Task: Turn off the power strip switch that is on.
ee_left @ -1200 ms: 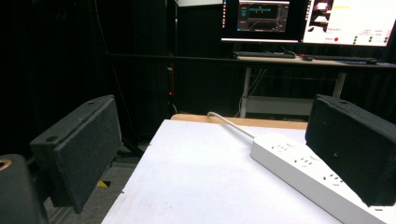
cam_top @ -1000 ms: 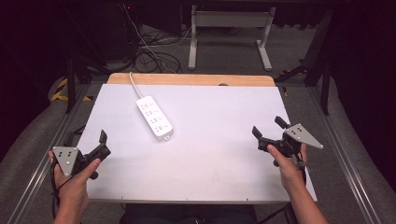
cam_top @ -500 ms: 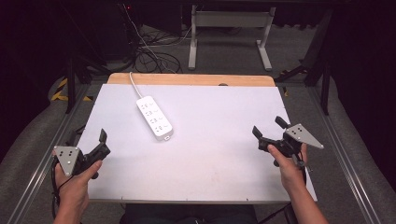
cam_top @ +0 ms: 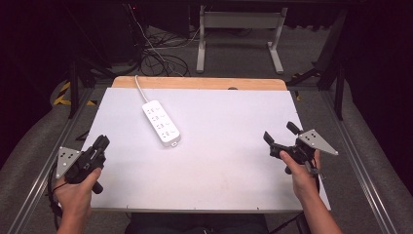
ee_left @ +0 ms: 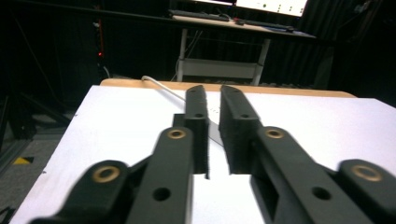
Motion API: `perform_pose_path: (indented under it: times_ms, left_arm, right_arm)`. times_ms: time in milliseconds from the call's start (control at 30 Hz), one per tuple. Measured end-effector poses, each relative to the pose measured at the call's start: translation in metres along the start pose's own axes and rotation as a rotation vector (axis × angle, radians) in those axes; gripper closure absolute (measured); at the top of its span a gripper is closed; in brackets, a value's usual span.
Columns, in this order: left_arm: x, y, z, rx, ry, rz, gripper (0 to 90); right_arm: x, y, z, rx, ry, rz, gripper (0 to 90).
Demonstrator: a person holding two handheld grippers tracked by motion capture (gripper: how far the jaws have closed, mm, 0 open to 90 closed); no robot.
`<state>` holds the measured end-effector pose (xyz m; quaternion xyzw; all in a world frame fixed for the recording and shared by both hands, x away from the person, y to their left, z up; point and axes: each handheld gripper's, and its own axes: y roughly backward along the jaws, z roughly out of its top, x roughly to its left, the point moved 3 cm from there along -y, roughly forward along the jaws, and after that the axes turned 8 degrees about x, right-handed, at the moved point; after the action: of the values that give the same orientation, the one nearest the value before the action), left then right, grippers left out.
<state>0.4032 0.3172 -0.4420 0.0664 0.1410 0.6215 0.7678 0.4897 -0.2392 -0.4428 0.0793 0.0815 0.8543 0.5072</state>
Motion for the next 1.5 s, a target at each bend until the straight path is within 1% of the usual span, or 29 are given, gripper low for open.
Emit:
perform_pose_path:
  times_ms: [100, 133, 167, 233, 267, 300, 333, 367, 400, 467, 500, 533, 567, 700, 767, 800, 933, 1000, 1067, 1100, 1133, 1167, 1200, 1267, 1300, 1400, 1433, 1467, 1500]
  left_arm:
    - [0.004, 0.004, 0.002, 0.007, 0.011, 0.002, 89.0]
    - [0.005, 0.005, 0.003, 0.011, 0.012, 0.021, 89.9]
    - [0.005, 0.005, 0.003, 0.011, 0.012, 0.021, 90.0]
    - [0.006, 0.007, 0.007, 0.030, 0.004, 0.035, 89.9]
    - [0.005, 0.007, 0.010, 0.032, -0.016, 0.054, 89.9]
    - [0.005, 0.007, 0.010, 0.032, -0.016, 0.054, 90.0]
    - [0.004, 0.007, 0.011, 0.035, -0.020, 0.053, 90.0]
    - [0.001, 0.006, 0.012, 0.057, 0.016, 0.006, 89.9]
    - [-0.001, 0.005, 0.012, 0.059, 0.022, -0.015, 90.0]
    - [-0.003, 0.004, 0.011, 0.064, 0.016, -0.019, 90.0]
    - [-0.005, 0.002, 0.012, 0.061, 0.022, -0.035, 90.0]
    - [-0.006, 0.001, 0.012, 0.058, 0.022, -0.036, 90.0]
    - [-0.007, 0.000, 0.013, 0.056, 0.012, -0.036, 90.0]
    - [-0.007, -0.002, 0.014, 0.039, 0.018, -0.033, 90.0]
    - [-0.004, -0.002, 0.015, 0.031, 0.025, -0.028, 90.0]
    - [-0.001, -0.002, 0.017, 0.018, 0.036, -0.018, 90.0]
    - [0.002, -0.002, 0.021, 0.000, 0.043, -0.009, 90.0]
    - [0.004, -0.004, 0.023, 0.004, 0.030, 0.008, 90.0]
    - [0.005, -0.006, 0.025, 0.014, -0.012, 0.031, 90.0]
    - [0.005, -0.006, 0.025, 0.014, -0.012, 0.031, 90.0]
    - [0.005, -0.007, 0.026, 0.024, -0.027, 0.045, 90.0]
    - [0.007, -0.008, 0.028, 0.033, -0.052, 0.060, 90.0]
    - [0.007, -0.010, 0.030, 0.033, -0.066, 0.068, 90.0]
    - [0.010, -0.015, 0.033, 0.038, -0.071, 0.078, 90.0]
    - [0.010, -0.015, 0.033, 0.038, -0.071, 0.078, 90.0]
    - [0.011, -0.024, 0.034, 0.048, -0.065, 0.076, 90.0]
    - [0.011, -0.024, 0.034, 0.048, -0.065, 0.076, 90.0]
    - [0.010, -0.029, 0.035, 0.060, -0.075, 0.075, 90.0]
    - [0.010, -0.029, 0.035, 0.060, -0.075, 0.075, 90.0]
  right_arm:
    - [0.000, 0.000, 0.000, 0.001, -0.002, 0.000, 4.1]
    - [0.000, 0.000, 0.000, 0.001, -0.001, -0.001, 4.1]
    - [0.000, 0.000, 0.000, 0.001, -0.001, -0.001, 4.2]
    - [0.001, 0.000, 0.000, 0.001, -0.004, 0.000, 4.2]
    - [0.001, 0.000, 0.000, 0.001, -0.005, 0.002, 4.2]
    - [0.001, 0.000, 0.000, 0.001, -0.005, 0.003, 4.2]
    - [0.001, 0.000, 0.000, 0.001, -0.005, 0.003, 4.2]
    - [0.001, 0.000, 0.000, 0.003, -0.005, 0.004, 4.2]
    - [0.001, 0.000, 0.000, 0.002, -0.005, 0.004, 4.2]
    - [0.001, 0.000, 0.000, 0.001, -0.008, 0.008, 4.2]
    - [0.001, 0.000, 0.000, 0.000, -0.008, 0.009, 4.2]
    - [0.001, 0.000, 0.000, 0.000, -0.009, 0.009, 4.2]
    - [0.001, 0.000, 0.000, 0.001, -0.011, 0.009, 4.2]
    - [0.002, 0.001, 0.000, -0.001, -0.011, 0.011, 4.2]
    - [0.003, 0.001, 0.000, -0.001, -0.009, 0.012, 4.2]
    - [0.003, 0.001, 0.000, 0.000, -0.008, 0.012, 4.2]
    - [0.003, 0.001, 0.000, 0.001, -0.007, 0.012, 4.2]
    - [0.003, 0.001, 0.000, 0.000, -0.006, 0.012, 4.3]
    - [0.003, 0.001, 0.000, 0.002, -0.003, 0.013, 4.3]
    - [0.003, 0.000, -0.001, 0.004, 0.001, 0.016, 4.3]
    - [0.004, 0.000, -0.001, 0.006, 0.002, 0.017, 4.3]
    - [0.005, -0.001, -0.001, 0.008, 0.003, 0.020, 4.3]
    - [0.005, -0.001, -0.001, 0.009, 0.009, 0.020, 4.3]
    - [0.006, -0.001, 0.000, 0.007, 0.012, 0.025, 4.3]
    - [0.007, -0.001, 0.000, 0.006, 0.012, 0.027, 4.4]
    - [0.007, -0.001, 0.000, 0.005, 0.011, 0.032, 4.4]
    - [0.007, -0.001, 0.000, 0.006, 0.010, 0.034, 4.4]
    - [0.006, -0.002, 0.000, 0.007, 0.011, 0.035, 4.4]
    - [0.006, -0.002, 0.000, 0.007, 0.011, 0.035, 4.4]
